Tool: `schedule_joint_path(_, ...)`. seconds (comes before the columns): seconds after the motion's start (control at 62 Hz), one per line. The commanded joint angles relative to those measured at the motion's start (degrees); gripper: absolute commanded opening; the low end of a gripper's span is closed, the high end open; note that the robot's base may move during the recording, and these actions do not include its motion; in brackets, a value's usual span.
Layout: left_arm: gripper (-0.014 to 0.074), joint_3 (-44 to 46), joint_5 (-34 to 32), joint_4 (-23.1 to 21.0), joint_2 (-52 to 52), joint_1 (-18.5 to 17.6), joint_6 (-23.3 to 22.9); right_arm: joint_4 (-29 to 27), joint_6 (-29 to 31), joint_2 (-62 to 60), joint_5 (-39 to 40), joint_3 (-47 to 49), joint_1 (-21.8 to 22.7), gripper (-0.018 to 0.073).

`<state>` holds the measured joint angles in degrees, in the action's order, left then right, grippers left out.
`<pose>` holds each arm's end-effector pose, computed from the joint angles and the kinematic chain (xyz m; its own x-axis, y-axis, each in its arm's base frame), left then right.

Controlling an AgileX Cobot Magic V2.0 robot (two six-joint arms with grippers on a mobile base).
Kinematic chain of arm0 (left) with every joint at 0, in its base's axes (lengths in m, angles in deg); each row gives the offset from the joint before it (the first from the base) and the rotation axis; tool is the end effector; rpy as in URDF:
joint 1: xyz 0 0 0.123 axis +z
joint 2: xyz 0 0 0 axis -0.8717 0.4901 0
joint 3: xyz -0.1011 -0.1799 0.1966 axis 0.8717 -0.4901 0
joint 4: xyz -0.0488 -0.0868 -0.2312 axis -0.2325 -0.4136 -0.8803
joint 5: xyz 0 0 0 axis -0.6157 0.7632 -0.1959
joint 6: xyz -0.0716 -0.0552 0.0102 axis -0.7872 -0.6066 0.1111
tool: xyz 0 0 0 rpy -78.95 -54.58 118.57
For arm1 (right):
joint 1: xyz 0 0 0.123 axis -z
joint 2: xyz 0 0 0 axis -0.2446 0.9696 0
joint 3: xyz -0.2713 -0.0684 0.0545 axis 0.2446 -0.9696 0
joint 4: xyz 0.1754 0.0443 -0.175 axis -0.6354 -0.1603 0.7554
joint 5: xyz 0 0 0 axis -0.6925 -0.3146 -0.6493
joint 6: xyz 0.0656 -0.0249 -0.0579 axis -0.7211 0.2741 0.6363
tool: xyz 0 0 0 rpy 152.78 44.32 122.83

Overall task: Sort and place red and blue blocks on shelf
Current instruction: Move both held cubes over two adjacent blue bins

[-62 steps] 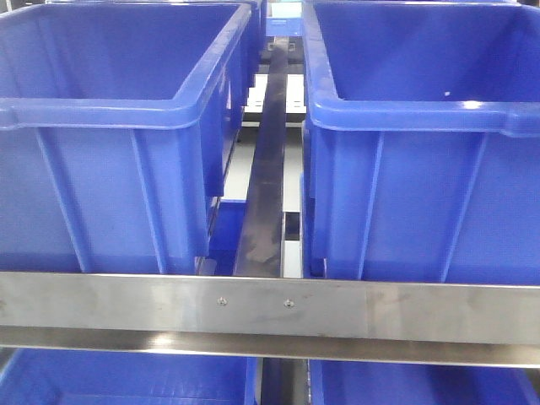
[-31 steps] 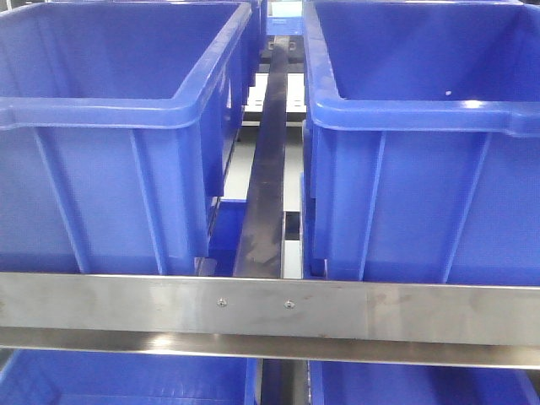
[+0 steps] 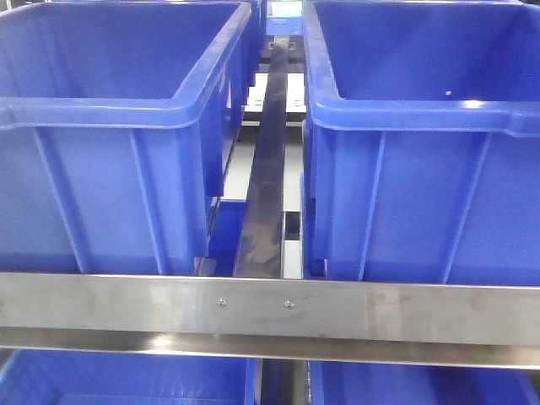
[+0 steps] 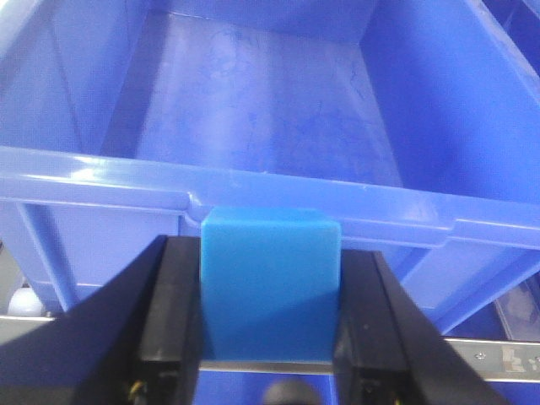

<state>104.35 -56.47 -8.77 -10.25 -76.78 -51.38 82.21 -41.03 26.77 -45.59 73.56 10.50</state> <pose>0.0980 -0.0223 0.2586 -0.3237 -0.1339 -0.9367 0.1506 0.9700 -0.1907 0.1106 0.0072 0.2766 -0.3688 0.1299 -0.9204 -0.0075 0.9897 0.1427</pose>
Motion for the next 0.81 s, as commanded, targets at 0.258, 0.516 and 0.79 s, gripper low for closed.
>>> schedule_joint_path(0.258, 0.0124, 1.7, -5.2, 0.3, 0.2, 0.1, -0.1, 0.9, 0.4, 0.0, 5.1, 1.7, 0.3, 0.0066)
schedule_joint_path(0.516, 0.0124, 1.7, -5.2, 0.3, 0.2, 0.1, -0.1, 0.9, 0.4, 0.0, 5.1, 1.7, 0.3, 0.0066)
schedule_joint_path(0.79, 0.0124, 1.7, -5.3, 0.3, 0.2, 0.1, -0.1, 0.9, 0.4, 0.0, 5.1, 1.7, 0.3, 0.0066)
